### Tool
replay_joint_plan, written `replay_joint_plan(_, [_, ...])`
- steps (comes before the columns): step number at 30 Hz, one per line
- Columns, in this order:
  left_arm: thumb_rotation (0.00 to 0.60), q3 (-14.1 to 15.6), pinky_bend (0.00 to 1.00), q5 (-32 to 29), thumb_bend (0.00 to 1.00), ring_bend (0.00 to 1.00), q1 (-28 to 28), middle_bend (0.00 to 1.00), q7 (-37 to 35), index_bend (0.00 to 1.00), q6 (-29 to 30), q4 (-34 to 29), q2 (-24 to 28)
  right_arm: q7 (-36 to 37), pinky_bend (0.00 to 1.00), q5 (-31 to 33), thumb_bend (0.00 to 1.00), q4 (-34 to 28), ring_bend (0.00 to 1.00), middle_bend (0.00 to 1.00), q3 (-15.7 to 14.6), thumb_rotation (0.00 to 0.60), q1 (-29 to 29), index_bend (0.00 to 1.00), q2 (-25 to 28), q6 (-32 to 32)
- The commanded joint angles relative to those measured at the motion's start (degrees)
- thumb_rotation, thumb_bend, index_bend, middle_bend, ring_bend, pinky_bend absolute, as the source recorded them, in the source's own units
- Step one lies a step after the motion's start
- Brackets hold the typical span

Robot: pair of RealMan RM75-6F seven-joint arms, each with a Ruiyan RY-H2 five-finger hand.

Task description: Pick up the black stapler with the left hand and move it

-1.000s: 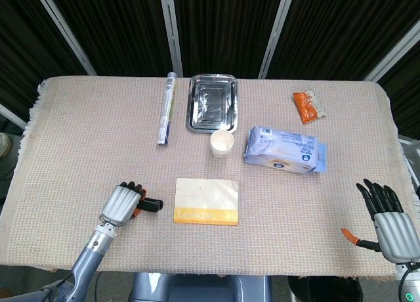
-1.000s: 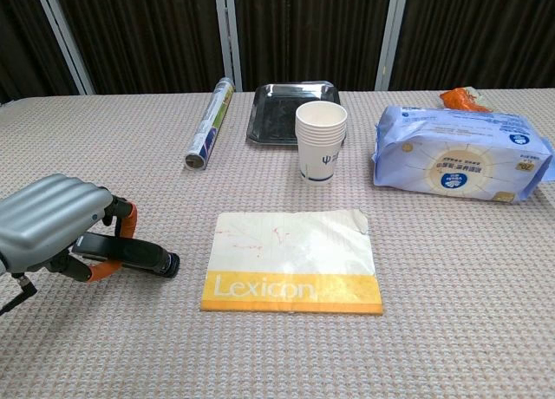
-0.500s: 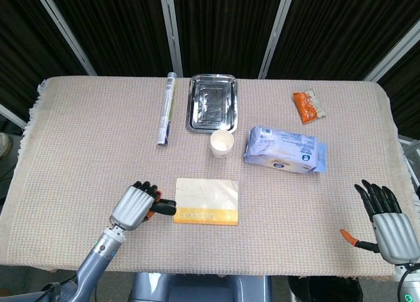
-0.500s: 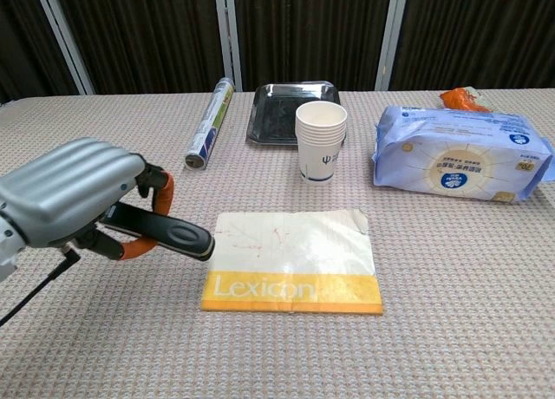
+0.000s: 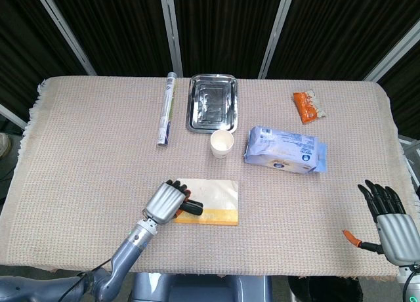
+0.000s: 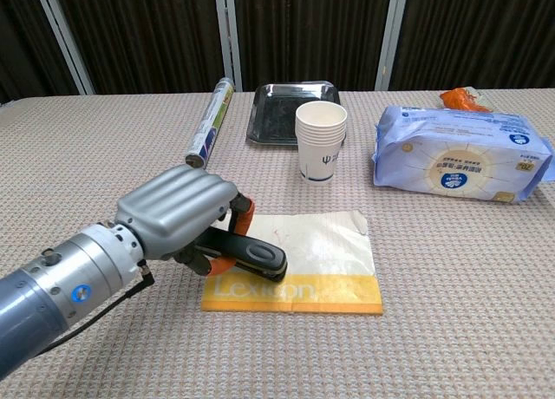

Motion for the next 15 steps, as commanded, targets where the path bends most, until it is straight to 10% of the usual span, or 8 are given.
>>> replay_joint_plan(1, [0.6, -0.62, 0.5, -1.19, 0.41, 0.37, -1.97, 0.44, -0.89, 0.68, -1.62, 3.73, -3.28, 0.13, 0.0, 0.3, 0.18, 0.09, 0.0, 0.0, 0.1, 0.395, 0.09, 0.0, 0.01, -0.29])
replay_joint_plan(7, [0.6, -0.64, 0.49, -1.17, 0.4, 0.36, -3.7, 0.41, -1.66, 0.6, -1.97, 7.79, -6.0, -0.56, 0.0, 0.18, 0.18, -0.1, 0.0, 0.0, -0.04, 0.391, -0.05, 0.0, -0.18, -0.23])
replay_joint_plan(15, [0.6, -0.19, 0.37, -0.88, 0.23, 0.11, -4.29, 0.04, -2.77, 0.01, -1.24, 7.69, -5.89, -1.34, 0.0, 0.36, 0.18, -0.19, 0.0, 0.0, -0.07, 0.394, -0.13, 0.0, -0.4, -0.36])
